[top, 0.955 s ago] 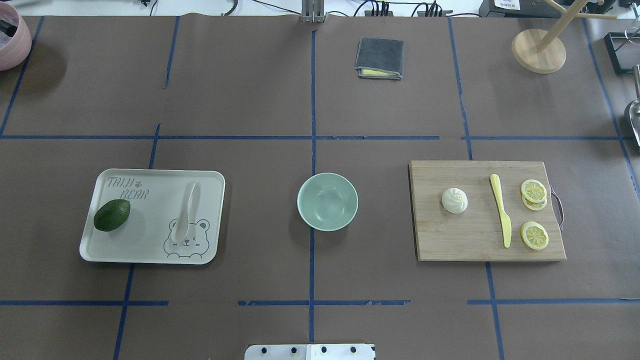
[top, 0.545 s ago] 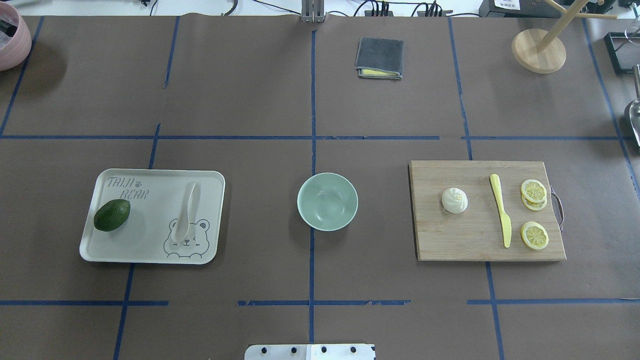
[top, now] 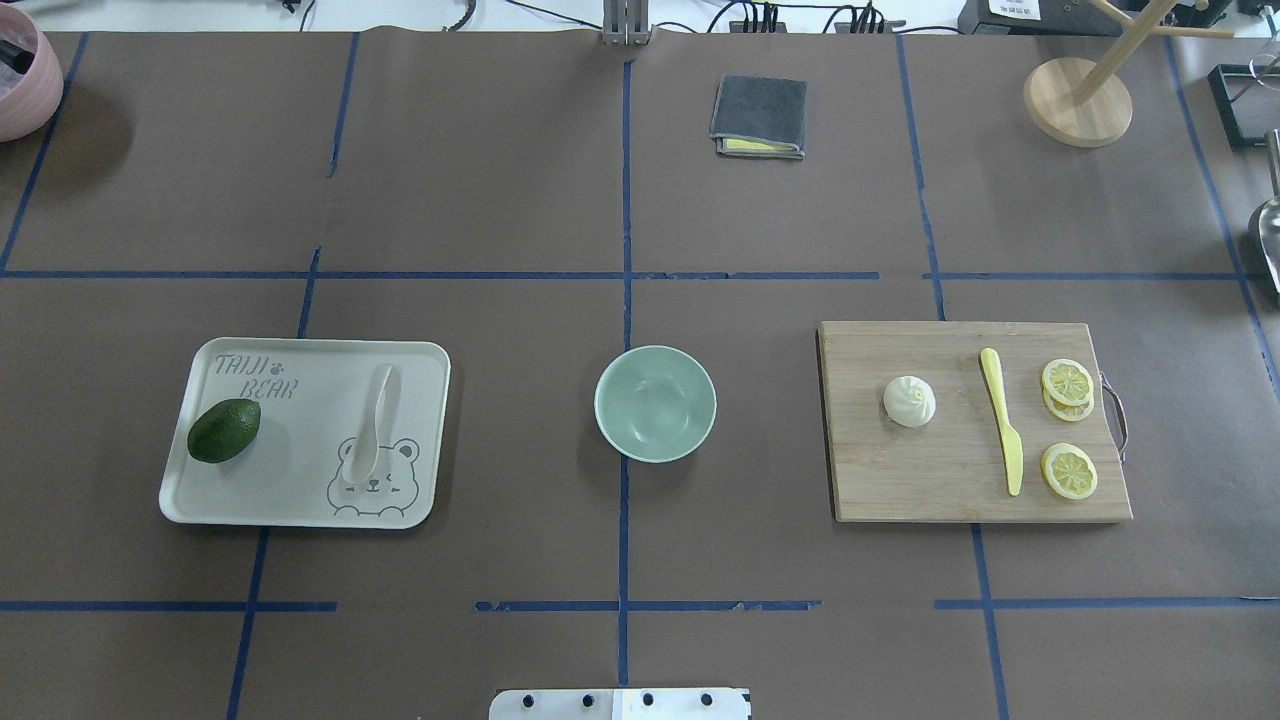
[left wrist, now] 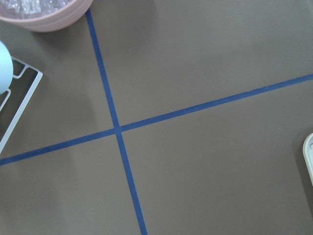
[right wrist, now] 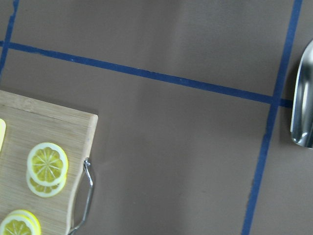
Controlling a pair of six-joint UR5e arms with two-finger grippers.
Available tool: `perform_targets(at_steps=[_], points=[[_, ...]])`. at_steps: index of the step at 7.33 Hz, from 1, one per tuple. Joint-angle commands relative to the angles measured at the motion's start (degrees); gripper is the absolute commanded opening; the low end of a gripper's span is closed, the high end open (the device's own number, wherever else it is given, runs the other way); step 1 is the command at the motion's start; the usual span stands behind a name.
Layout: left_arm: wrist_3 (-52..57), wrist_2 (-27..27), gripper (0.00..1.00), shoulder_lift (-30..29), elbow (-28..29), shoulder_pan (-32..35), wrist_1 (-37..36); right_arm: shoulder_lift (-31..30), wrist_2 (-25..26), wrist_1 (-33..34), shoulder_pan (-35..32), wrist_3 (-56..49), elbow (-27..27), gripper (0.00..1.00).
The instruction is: Put spoon and bun in bowl
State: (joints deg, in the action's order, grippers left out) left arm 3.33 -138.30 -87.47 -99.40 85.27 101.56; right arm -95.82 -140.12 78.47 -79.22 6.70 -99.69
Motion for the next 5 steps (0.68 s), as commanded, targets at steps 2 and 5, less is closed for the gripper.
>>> perform_targets(at_steps=[2,5], points=[[-15.1,0.0,1.0,-1.1,-0.3,-11.8,14.6,0.1,-0.2,-3.5,2.8,7.2,-1.1,1.0],[-40.8,0.8,1.0,-7.8,-0.3,-25.0,21.4,0.4,-0.6,-3.4,3.2,7.6,-1.2,1.0]])
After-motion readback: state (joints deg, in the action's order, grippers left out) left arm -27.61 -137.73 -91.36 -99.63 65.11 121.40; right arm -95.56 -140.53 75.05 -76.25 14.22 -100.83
